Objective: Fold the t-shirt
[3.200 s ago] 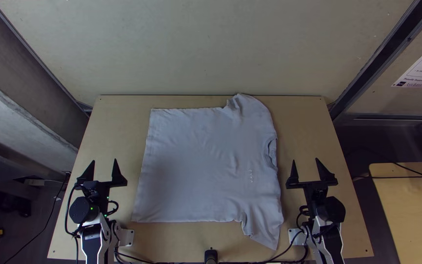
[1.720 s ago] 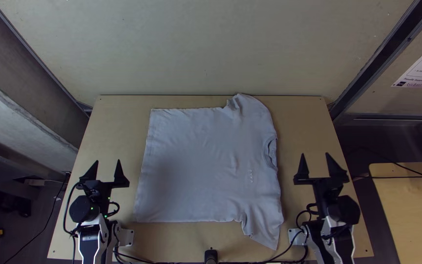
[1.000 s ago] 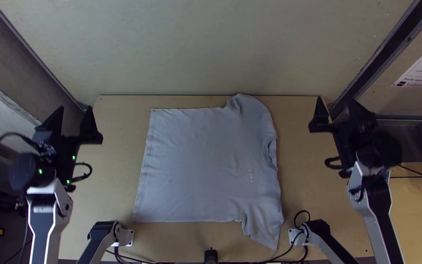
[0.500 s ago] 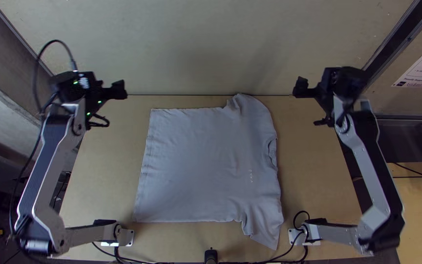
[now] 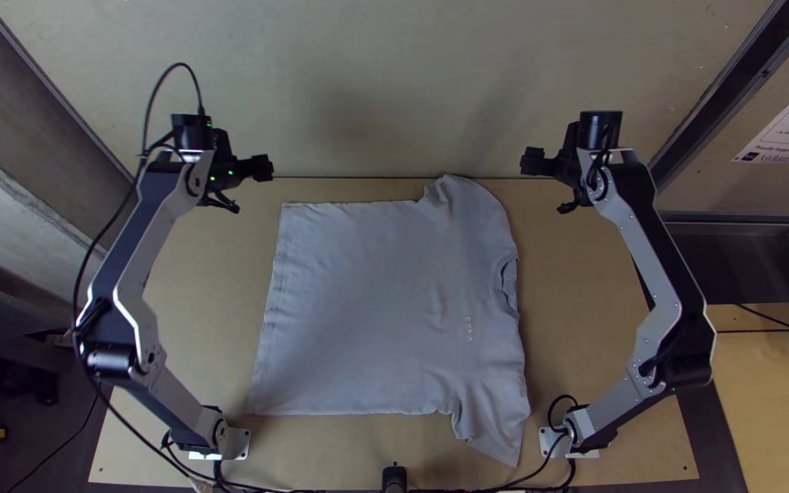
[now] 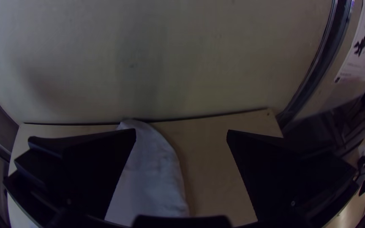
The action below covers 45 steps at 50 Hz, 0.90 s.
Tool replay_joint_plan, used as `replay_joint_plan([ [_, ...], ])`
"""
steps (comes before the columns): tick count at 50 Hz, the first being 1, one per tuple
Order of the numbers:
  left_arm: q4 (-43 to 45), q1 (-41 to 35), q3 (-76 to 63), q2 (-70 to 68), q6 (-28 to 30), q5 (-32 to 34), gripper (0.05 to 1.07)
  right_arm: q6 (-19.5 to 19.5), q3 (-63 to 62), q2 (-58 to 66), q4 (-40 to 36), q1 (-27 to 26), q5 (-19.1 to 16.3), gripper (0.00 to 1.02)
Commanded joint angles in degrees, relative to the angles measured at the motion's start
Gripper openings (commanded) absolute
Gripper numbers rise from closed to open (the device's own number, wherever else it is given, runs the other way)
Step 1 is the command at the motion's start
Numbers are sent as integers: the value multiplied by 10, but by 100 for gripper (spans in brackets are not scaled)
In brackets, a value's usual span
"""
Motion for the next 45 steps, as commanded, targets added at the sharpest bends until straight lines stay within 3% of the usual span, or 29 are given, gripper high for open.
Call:
replay_joint_plan([
  [1,-14,1,23,45,-11,-2,101,47,22,28,-24,-6,-18,98],
  [14,-22,1,63,156,-10,-14,101,63,40,64,-53,0,-27,98],
  [18,-22,0,79,186,-9,-19,91,69,45,75,-53,0,-27,98],
  [32,-64,-4,186,293,2,-44,90,77,68,112,-53,-2,-27,99],
  [39,-80,-6,236,338,17,-45,58,85,77,137,-53,-10,-27,98],
  [45,-85,-9,240,350,20,-45,58,85,84,154,-53,-12,-27,98],
])
